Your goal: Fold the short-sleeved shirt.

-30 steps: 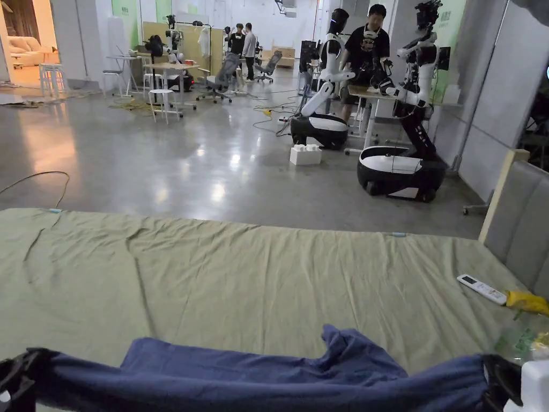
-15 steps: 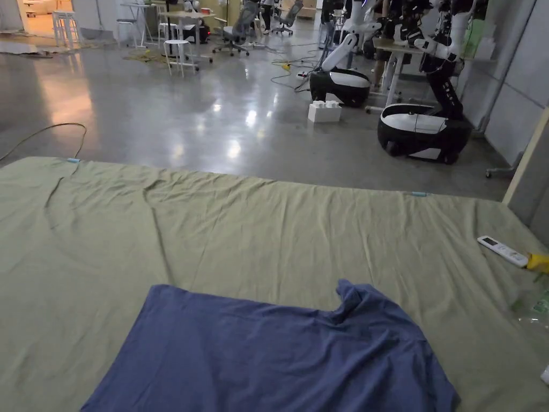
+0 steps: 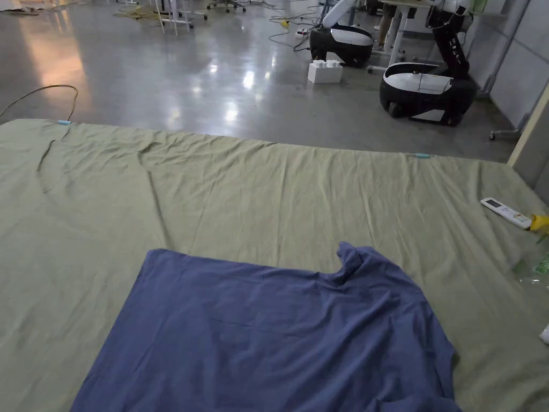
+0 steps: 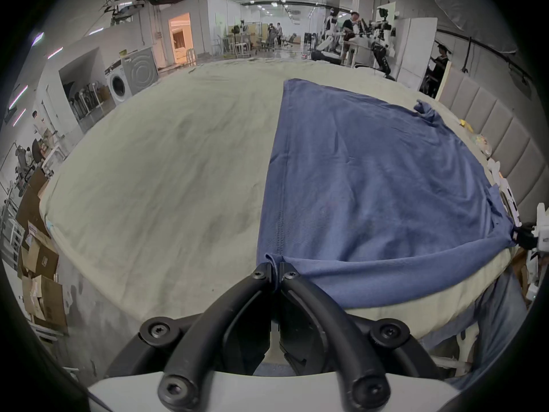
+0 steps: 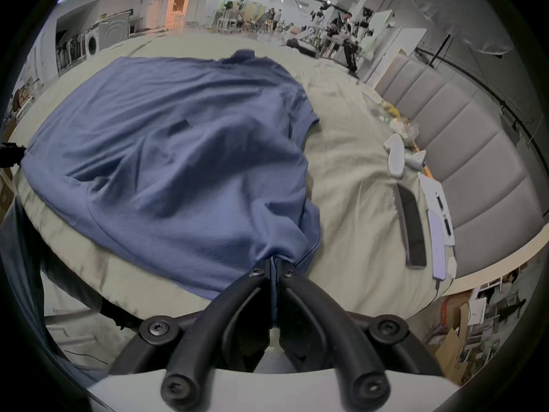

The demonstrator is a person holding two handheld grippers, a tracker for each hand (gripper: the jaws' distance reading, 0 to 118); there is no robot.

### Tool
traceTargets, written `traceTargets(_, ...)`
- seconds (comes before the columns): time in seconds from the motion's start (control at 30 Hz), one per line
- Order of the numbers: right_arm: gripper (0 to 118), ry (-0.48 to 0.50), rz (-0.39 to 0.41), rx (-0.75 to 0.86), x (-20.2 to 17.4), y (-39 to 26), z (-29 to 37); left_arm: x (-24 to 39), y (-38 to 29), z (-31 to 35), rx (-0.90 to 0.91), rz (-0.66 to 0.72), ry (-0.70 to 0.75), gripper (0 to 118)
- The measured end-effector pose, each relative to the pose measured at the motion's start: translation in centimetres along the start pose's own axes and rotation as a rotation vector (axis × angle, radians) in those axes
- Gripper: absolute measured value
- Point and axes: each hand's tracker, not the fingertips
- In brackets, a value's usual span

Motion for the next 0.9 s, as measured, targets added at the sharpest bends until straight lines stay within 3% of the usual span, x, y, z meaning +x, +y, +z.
traceTargets(0.07,7,0.010,-0.009,-0.021,-0.2,-0.1,-0.8,0.0,0.5,0.0,-0.013,0.010,-0.006,6)
traceTargets(0.17,32,-0.007,-0.026,-0.023,0.1,0.5,-0.4,-0.3,1.5,0.3,-0.041,0.016,-0.008,23)
traceTargets(0.23,38,-0.042,-0.055,-0.044,0.7,1.5,0.6,-0.4,2.6,1.0,-0.052,0.004,0.012,25)
traceTargets(0.3,70,-0.057,-0.138,0.043,1.4,2.5,2.3,-0.2,3.9,1.9,-0.019,-0.007,0.011,51)
traceTargets(0.33,74,-0.047,-0.175,0.106,1.6,3.2,3.3,0.0,4.6,2.4,0.020,-0.016,0.005,60)
traceTargets(0.5,83,0.030,-0.285,0.350,1.1,7.4,5.8,2.6,9.2,4.3,0.181,0.085,-0.096,63)
traceTargets(0.6,83,0.034,-0.276,0.477,-0.5,10.1,6.4,5.3,11.8,5.1,0.299,0.054,-0.135,65)
traceTargets(0.77,83,-0.027,-0.307,0.713,-2.4,13.4,7.8,9.2,14.0,7.2,0.554,-0.009,-0.066,60)
traceTargets(0.83,77,-0.072,-0.314,0.799,-2.8,14.6,8.6,10.2,14.5,8.2,0.658,-0.004,-0.023,50)
traceTargets(0.87,69,-0.082,-0.313,0.831,-2.9,15.1,9.0,10.6,14.6,8.5,0.697,-0.002,-0.005,42)
traceTargets(0.9,55,-0.093,-0.303,0.870,-3.0,15.6,9.4,11.1,14.7,8.9,0.737,-0.009,0.025,27)
